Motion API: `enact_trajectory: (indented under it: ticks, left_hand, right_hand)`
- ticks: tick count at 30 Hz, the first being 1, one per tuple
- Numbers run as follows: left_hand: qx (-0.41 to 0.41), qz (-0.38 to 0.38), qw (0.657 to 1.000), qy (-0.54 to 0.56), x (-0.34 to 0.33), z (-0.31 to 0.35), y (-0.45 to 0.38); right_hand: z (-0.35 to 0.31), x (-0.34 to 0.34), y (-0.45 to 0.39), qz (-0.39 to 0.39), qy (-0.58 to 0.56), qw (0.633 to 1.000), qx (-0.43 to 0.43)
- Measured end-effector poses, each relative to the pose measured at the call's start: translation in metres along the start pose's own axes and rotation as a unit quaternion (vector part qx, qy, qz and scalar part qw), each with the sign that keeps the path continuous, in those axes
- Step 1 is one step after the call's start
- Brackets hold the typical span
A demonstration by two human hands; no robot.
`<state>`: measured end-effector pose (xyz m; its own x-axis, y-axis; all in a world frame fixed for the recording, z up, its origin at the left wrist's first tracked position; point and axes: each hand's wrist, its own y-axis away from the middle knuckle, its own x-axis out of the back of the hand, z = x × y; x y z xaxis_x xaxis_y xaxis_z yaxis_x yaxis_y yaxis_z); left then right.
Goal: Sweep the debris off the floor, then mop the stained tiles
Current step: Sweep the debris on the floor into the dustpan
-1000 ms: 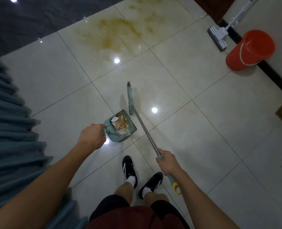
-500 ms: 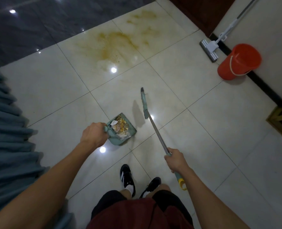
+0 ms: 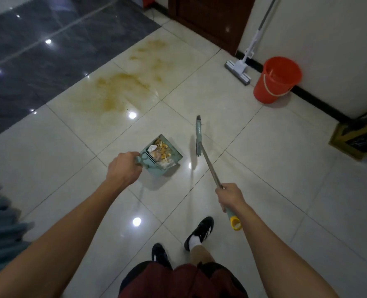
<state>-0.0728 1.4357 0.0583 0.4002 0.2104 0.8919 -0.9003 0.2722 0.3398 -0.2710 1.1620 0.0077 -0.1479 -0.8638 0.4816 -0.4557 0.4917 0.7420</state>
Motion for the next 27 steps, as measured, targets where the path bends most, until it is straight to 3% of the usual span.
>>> enact_trajectory:
  ticks: [11, 27]
  left_hand:
    - [-0.065, 0.003, 0.998, -0.003, -0.003, 0.182, -0.093]
    - [-0.215, -0.034, 0.976, -0.016, 0.017, 0.407, -0.286]
  right_hand:
    - [-0.027, 0.168, -0.074, 0.046, -0.043, 0.998, -0.014]
    - [-0.099, 0.325, -0.214, 0.121, -0.099, 0.981, -0.114]
